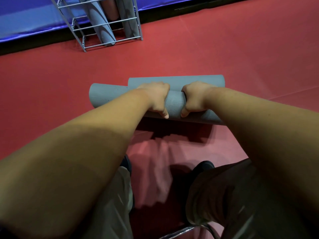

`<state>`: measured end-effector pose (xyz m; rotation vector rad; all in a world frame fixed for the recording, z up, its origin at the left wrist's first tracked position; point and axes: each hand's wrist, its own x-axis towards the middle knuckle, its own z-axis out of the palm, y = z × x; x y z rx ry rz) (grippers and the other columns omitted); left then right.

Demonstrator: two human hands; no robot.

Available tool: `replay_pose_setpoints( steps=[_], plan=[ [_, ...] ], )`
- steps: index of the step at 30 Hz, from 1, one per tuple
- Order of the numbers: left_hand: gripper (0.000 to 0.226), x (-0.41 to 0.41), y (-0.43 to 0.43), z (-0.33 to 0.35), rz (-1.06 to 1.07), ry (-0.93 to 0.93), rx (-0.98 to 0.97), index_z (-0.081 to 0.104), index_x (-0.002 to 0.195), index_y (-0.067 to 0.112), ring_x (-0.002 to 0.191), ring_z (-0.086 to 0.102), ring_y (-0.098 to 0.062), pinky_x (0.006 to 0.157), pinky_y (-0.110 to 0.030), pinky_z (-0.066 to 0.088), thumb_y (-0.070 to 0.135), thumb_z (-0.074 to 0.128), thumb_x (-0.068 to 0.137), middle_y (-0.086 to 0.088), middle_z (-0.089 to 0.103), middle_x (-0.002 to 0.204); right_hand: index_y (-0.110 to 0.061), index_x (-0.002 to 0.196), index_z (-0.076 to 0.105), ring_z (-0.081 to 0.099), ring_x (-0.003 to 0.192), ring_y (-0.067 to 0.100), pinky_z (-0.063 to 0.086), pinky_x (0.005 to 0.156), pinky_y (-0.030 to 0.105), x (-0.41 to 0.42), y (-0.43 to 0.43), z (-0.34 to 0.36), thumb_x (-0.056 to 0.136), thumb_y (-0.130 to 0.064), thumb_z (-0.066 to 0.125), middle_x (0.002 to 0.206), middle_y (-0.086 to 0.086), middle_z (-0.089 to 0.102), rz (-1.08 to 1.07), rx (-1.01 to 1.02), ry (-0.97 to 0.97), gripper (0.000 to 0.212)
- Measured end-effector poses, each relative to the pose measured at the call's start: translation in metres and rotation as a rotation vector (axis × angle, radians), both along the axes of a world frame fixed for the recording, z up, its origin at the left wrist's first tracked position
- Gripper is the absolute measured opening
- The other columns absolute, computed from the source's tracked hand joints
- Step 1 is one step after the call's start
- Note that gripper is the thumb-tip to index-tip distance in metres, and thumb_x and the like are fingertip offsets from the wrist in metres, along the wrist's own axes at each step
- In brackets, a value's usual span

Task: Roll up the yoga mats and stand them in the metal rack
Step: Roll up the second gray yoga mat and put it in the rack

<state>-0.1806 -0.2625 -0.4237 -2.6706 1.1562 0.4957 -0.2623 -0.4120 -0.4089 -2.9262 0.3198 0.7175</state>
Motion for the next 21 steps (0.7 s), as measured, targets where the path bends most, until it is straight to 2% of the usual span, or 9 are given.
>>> replay_pose_setpoints(
  steps=[2, 7, 10, 12, 14, 16, 18, 21],
  plan=[
    [0.096, -0.002, -0.001, 0.0, -0.014, -0.012, 0.013, 0.052, 0.13, 0.018, 0.126, 0.061, -0.033, 0.096, -0.044, 0.052, 0.064, 0.097, 0.058, -0.006, 0.059, 0.135, -0.023, 0.107, 0.072, 0.068, 0.088, 0.029, 0.063, 0.083, 0.041, -0.001, 0.001, -0.001, 0.055, -0.064, 0.09, 0.095, 0.001, 0.071, 0.002, 0.006, 0.009, 0.068],
    [0.081, 0.0, 0.0, 0.0, -0.01, 0.004, 0.007, 0.055, 0.124, 0.019, 0.122, 0.064, -0.033, 0.086, -0.038, 0.05, 0.059, 0.095, 0.067, -0.006, 0.065, 0.132, -0.021, 0.111, 0.072, 0.068, 0.089, 0.029, 0.061, 0.081, 0.039, 0.0, 0.0, -0.003, 0.059, -0.061, 0.092, 0.098, 0.003, 0.072, 0.009, 0.025, 0.013, 0.068],
    [0.077, 0.001, 0.001, 0.002, 0.019, 0.035, 0.005, 0.055, 0.124, 0.019, 0.12, 0.065, -0.034, 0.084, -0.036, 0.05, 0.057, 0.094, 0.069, -0.007, 0.066, 0.131, -0.019, 0.128, 0.063, 0.067, 0.104, 0.032, 0.059, 0.089, 0.042, -0.001, 0.0, -0.007, 0.061, -0.06, 0.091, 0.119, 0.007, 0.07, 0.024, 0.022, -0.016, 0.083],
    [0.074, 0.003, 0.002, 0.004, 0.046, 0.059, 0.003, 0.055, 0.121, 0.02, 0.117, 0.065, -0.034, 0.08, -0.034, 0.046, 0.056, 0.094, 0.07, -0.006, 0.067, 0.128, -0.018, 0.143, 0.052, 0.062, 0.119, 0.035, 0.055, 0.097, 0.043, -0.002, 0.0, -0.011, 0.062, -0.061, 0.092, 0.135, 0.01, 0.06, 0.042, 0.009, -0.047, 0.1],
    [0.071, 0.003, 0.002, 0.005, 0.058, 0.078, 0.002, 0.052, 0.114, 0.024, 0.113, 0.066, -0.033, 0.081, -0.035, 0.049, 0.057, 0.095, 0.069, -0.005, 0.068, 0.125, -0.019, 0.151, 0.045, 0.057, 0.129, 0.037, 0.05, 0.103, 0.046, -0.002, 0.0, -0.012, 0.061, -0.062, 0.094, 0.142, 0.01, 0.053, 0.057, -0.021, -0.06, 0.111],
    [0.073, 0.003, 0.001, 0.004, 0.062, 0.09, 0.003, 0.053, 0.115, 0.023, 0.111, 0.066, -0.033, 0.085, -0.037, 0.053, 0.057, 0.095, 0.067, -0.005, 0.068, 0.124, -0.019, 0.144, 0.051, 0.06, 0.125, 0.035, 0.053, 0.102, 0.046, -0.001, 0.001, -0.009, 0.059, -0.061, 0.096, 0.137, 0.007, 0.056, 0.063, -0.017, -0.064, 0.105],
    [0.075, 0.003, 0.001, 0.002, 0.06, 0.093, 0.002, 0.055, 0.121, 0.02, 0.113, 0.065, -0.033, 0.086, -0.037, 0.053, 0.056, 0.095, 0.068, -0.006, 0.067, 0.126, -0.021, 0.127, 0.059, 0.065, 0.112, 0.032, 0.058, 0.094, 0.045, 0.0, 0.001, -0.007, 0.057, -0.06, 0.095, 0.123, 0.004, 0.062, 0.072, -0.015, -0.064, 0.088],
    [0.078, 0.004, 0.002, 0.0, 0.045, 0.079, -0.012, 0.055, 0.126, 0.02, 0.117, 0.064, -0.034, 0.091, -0.04, 0.054, 0.057, 0.094, 0.069, -0.007, 0.066, 0.13, -0.027, 0.108, 0.062, 0.066, 0.098, 0.029, 0.06, 0.085, 0.042, 0.001, 0.001, -0.006, 0.055, -0.061, 0.093, 0.105, -0.001, 0.064, 0.056, -0.016, -0.048, 0.07]
  ],
)
